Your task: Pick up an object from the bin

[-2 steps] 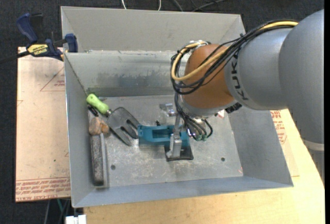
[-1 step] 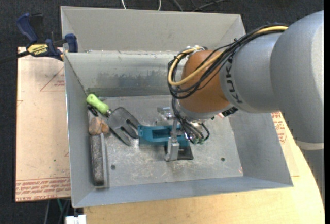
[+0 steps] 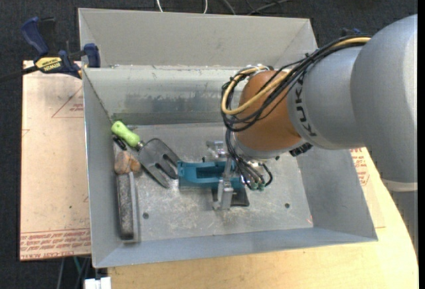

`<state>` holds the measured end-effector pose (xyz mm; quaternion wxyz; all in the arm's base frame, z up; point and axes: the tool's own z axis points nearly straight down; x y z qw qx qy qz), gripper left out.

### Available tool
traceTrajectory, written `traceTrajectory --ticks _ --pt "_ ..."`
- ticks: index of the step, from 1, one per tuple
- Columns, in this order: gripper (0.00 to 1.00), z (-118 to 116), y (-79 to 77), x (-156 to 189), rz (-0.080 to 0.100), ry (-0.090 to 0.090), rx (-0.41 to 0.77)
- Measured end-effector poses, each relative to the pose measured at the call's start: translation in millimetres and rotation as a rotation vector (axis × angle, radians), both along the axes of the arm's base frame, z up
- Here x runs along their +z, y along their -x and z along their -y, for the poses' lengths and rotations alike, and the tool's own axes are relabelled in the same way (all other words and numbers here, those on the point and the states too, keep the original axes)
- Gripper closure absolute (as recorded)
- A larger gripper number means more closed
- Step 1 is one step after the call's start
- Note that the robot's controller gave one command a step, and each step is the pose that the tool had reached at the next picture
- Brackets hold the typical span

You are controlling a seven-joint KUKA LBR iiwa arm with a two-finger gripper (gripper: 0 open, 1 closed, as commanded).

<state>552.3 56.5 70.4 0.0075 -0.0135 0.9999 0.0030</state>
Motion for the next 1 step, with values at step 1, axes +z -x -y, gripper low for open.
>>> traceTrajectory --ticks 1 --pt "1.0 -5.4 -5.6 3.0 -0.001 0.003 0.023"
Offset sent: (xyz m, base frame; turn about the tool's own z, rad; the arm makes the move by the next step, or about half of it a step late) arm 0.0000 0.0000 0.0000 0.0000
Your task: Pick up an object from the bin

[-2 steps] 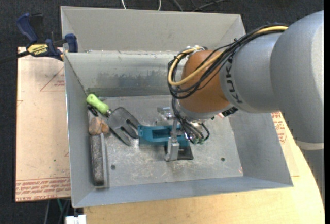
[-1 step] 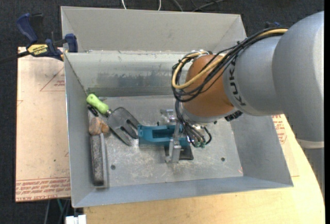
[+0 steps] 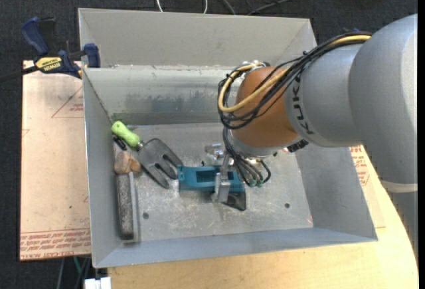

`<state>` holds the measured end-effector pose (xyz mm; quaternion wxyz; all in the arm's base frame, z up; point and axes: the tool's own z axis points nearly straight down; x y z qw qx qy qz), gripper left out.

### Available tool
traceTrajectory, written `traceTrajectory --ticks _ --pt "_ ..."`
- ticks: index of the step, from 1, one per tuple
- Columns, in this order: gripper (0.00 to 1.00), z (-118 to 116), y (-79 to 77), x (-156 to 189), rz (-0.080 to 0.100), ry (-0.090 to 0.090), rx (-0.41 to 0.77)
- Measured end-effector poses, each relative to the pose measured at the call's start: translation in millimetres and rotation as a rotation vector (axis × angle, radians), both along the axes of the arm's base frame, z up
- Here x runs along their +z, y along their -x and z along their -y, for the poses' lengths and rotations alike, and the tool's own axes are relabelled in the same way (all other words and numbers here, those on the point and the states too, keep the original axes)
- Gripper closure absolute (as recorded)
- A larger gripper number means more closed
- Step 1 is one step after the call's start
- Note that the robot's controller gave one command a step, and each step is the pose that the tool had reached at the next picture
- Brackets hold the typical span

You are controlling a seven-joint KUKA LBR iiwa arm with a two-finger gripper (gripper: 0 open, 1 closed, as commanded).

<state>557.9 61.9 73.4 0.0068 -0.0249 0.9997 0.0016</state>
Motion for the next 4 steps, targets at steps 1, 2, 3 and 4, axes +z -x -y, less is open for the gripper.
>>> traceTrajectory --ticks 1,2,3,4 --pt "1.0 0.0 0.0 0.4 0.0 0.0 0.0" --pt "1.0 0.2 4.2 33.9 -0.013 0.001 0.0" --pt "1.0 -0.1 1.8 70.4 -0.005 0.0 0.001" --pt "1.0 0.1 3.5 89.4 -0.011 0.001 0.001"
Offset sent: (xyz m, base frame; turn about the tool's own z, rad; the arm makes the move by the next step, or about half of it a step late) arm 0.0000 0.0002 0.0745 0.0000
